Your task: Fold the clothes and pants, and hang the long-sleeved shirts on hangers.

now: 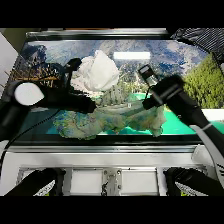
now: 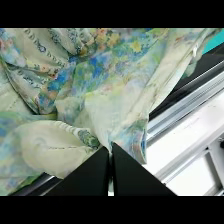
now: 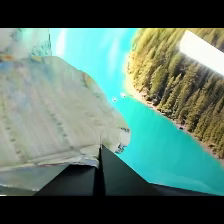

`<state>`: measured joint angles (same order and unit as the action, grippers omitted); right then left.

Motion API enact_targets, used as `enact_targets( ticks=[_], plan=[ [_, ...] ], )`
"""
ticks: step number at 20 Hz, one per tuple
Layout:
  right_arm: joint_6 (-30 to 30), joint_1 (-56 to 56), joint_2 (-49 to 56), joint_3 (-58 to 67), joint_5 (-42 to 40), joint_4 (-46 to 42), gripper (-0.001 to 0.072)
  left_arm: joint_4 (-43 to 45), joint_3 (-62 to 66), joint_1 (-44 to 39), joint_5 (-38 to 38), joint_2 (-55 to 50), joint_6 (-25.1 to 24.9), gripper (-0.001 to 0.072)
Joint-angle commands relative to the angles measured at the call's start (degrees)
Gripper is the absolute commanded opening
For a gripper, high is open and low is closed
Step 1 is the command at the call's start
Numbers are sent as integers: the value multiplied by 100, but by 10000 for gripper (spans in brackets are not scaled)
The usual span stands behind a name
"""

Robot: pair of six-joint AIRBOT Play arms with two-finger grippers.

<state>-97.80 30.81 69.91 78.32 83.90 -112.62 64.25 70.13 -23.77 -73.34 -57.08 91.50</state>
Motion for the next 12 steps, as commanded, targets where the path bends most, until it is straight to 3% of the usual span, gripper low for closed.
enact_targets(
  ticks=[1,4,7,12],
  plan=[
    [415,-291,-612,962,651,1305,12,24,4,7,-286,739,481,8],
    [153,-358,-997,942,977,2114,13,79,-94,4,-595,1075,761,8],
    [-96,-356,-1360,400,1097,2979,13,87,-1097,9,-470,1344,992,8],
    [-205,-437,-1342,-435,310,3071,12,199,-2037,190,1016,699,894,8]
  ],
)
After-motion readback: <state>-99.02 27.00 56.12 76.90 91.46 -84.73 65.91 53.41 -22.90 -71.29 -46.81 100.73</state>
